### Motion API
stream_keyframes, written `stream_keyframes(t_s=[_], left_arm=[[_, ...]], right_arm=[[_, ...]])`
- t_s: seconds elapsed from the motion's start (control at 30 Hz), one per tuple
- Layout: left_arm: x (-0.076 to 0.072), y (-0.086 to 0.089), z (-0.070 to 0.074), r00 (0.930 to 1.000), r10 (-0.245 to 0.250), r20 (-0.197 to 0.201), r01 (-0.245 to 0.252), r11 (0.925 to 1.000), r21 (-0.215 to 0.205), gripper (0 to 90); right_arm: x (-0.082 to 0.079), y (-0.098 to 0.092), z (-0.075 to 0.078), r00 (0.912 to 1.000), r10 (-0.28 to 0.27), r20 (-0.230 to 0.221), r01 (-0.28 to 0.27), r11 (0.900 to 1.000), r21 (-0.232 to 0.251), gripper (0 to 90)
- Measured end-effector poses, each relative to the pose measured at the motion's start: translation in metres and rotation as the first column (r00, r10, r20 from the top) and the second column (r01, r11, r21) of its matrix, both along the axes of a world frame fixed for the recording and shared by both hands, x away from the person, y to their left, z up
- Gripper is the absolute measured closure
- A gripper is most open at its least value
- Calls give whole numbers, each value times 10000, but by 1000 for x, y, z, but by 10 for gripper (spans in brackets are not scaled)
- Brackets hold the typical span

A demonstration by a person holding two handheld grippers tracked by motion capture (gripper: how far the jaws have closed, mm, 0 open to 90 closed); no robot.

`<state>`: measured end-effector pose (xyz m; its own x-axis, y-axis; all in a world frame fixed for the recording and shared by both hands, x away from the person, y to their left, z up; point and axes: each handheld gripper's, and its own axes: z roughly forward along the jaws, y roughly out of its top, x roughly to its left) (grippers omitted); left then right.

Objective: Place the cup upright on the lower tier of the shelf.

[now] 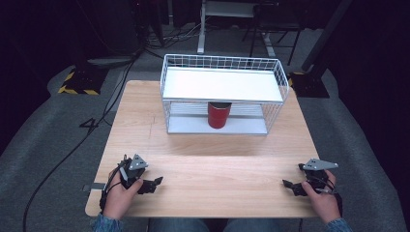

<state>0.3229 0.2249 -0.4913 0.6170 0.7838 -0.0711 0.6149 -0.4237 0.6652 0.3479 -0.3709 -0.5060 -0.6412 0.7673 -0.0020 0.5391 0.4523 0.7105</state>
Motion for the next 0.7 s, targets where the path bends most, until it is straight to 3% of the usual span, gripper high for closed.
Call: stream_keyframes(t_s=[0.13, 0.2, 0.3, 0.37, 0.47, 0.7], left_arm=[[1, -1, -5, 9996, -201, -184, 210, 9986, 480, 160], [0, -2, -6, 9995, -296, -48, 299, 9973, 669, 151], [1, -1, -8, 9991, -410, 103, 403, 9973, 614, 146], [1, -1, -14, 9989, -322, 337, 311, 9990, 317, 93], [3, -1, -14, 9995, -79, 312, 65, 9990, 450, 5], [3, -1, -14, 9995, -81, 304, 67, 9990, 447, 5]], right_arm=[[0, 0, 0, 10000, 1, 0, -1, 10000, -2, 3], [0, 0, 0, 10000, -1, 0, 1, 10000, -1, 3], [0, 0, 0, 10000, -1, 0, 1, 10000, -2, 3], [0, 0, 0, 10000, -1, -1, 1, 10000, -1, 3], [0, 0, 0, 10000, -1, 0, 1, 10000, -2, 3], [0, 0, 0, 10000, 3, -8, -3, 10000, -7, 3]])
